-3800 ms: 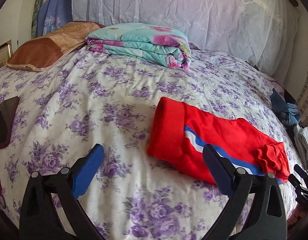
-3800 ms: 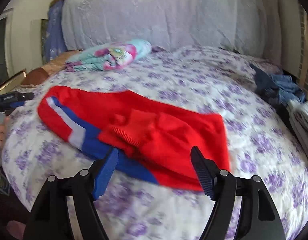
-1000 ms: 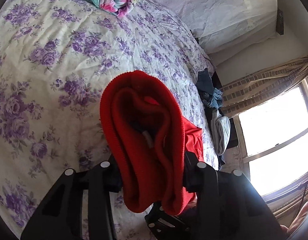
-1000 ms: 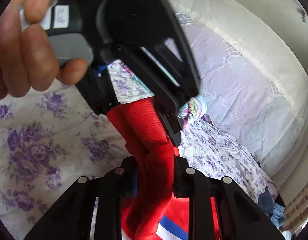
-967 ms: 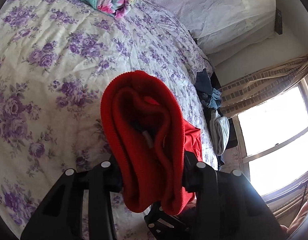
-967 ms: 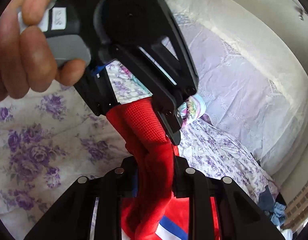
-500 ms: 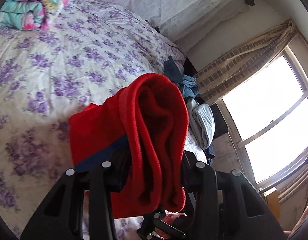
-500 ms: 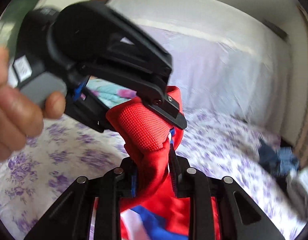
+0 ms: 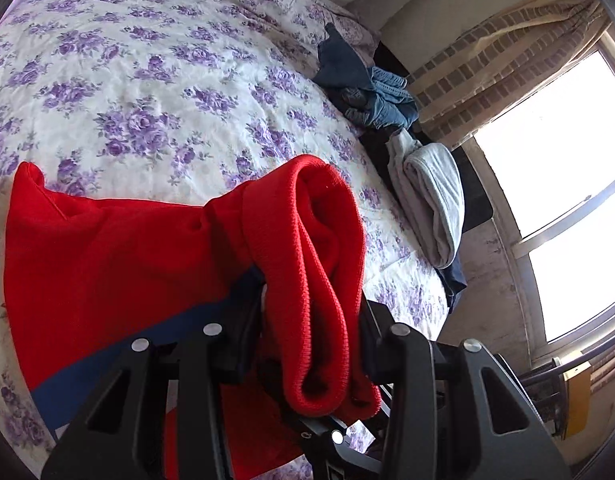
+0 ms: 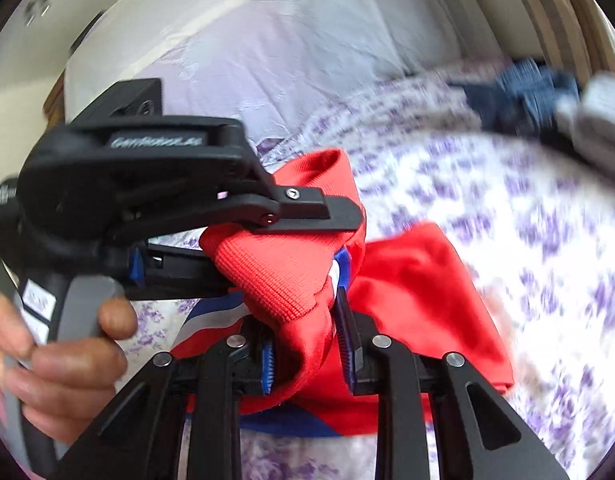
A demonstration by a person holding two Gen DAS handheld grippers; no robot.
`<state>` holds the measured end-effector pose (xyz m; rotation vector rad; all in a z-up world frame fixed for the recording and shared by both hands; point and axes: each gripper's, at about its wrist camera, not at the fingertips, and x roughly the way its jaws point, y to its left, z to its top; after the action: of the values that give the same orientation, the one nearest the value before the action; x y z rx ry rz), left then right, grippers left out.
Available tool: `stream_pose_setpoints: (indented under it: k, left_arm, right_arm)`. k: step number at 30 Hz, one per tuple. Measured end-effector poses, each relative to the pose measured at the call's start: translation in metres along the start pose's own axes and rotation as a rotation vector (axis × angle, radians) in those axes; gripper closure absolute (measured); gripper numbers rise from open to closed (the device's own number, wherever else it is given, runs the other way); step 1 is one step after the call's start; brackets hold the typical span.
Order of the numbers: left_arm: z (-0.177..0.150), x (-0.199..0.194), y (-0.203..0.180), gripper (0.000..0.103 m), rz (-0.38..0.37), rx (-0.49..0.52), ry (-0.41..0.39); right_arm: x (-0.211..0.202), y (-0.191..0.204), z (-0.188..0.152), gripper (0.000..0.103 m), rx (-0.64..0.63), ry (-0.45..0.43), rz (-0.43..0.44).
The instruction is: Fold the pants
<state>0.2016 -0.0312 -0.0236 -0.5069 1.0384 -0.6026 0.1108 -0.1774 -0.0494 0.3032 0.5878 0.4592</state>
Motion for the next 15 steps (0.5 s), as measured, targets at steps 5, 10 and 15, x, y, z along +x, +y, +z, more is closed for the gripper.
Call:
stream_pose_setpoints:
  k: [5,10,15]
  left_arm:
    - [-0.003,0.025,-0.01,0.043,0.014,0.031,0.044]
    - [-0.002,-0.012,-0.02,0.022,0.011,0.092,-0.053]
    - [-0.016,-0.08,-0.009,0.013,0.232,0.162,-0.294]
  right_arm:
    - [0.006,-0.037,-0.003,0.061,0.17,0.072,0.054]
    - [-0.02,-0.041,-0.005,0.031,0.121,0.009,-0.001]
    - [-0.024,-0.053,-0.003,0.029,0.139,0.005,-0.012]
